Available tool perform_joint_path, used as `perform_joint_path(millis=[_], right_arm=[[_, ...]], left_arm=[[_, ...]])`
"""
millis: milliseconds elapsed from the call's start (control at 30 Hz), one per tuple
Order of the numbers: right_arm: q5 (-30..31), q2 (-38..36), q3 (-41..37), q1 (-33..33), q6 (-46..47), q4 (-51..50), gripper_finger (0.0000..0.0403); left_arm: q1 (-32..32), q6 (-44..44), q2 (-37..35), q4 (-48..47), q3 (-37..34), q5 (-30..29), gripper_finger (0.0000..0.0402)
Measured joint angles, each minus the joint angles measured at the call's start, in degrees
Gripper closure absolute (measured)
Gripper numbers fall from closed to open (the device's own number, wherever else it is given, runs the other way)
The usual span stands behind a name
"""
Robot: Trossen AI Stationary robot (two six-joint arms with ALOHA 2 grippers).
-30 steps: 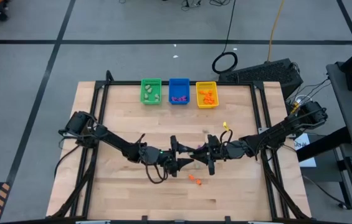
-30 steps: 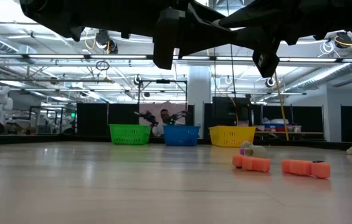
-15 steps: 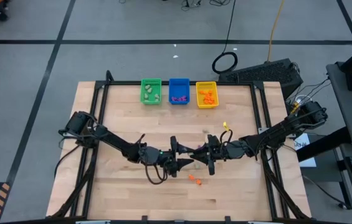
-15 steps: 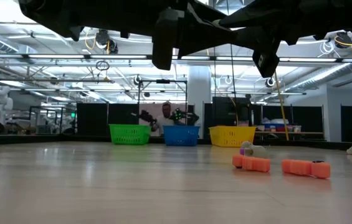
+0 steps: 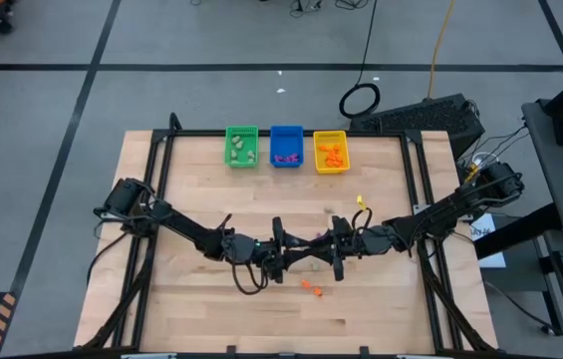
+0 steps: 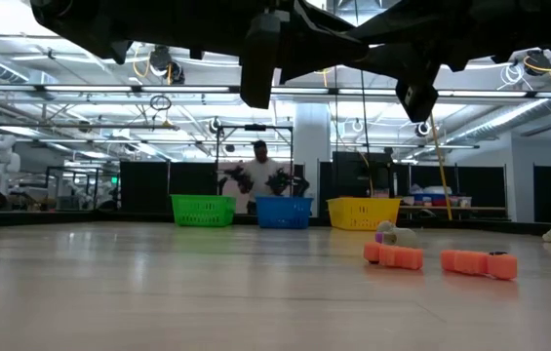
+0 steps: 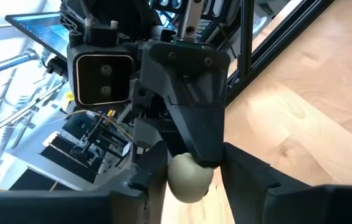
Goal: Sort Halloween decoration
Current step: Put the gray skull toy into the green bin
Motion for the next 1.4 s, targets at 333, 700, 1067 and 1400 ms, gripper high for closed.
perform_joint_path(millis=[333, 700, 1067, 1400], right_arm=[[0.0, 0.0, 0.0, 0.0, 0.0, -0.1, 0.0332], [0.0, 0.0, 0.0, 0.0, 0.0, 0.0, 0.0332], [0.0, 0.0, 0.0, 0.0, 0.0, 0.7, 0.0332], [0.8, 0.0, 0.0, 0.0, 0.0, 1.3, 0.0311]], left_arm=[[0.0, 0.1, 0.0, -0.9, 0.0, 0.0, 0.0294], [0.0, 0.2, 0.0, -2.1, 0.0, -0.9, 0.0275], [0.0, 2.7, 0.0, -2.2, 0.0, -1.5, 0.0323], [-0.6, 3.1, 0.0, -2.4, 0.0, -1.6, 0.0322]])
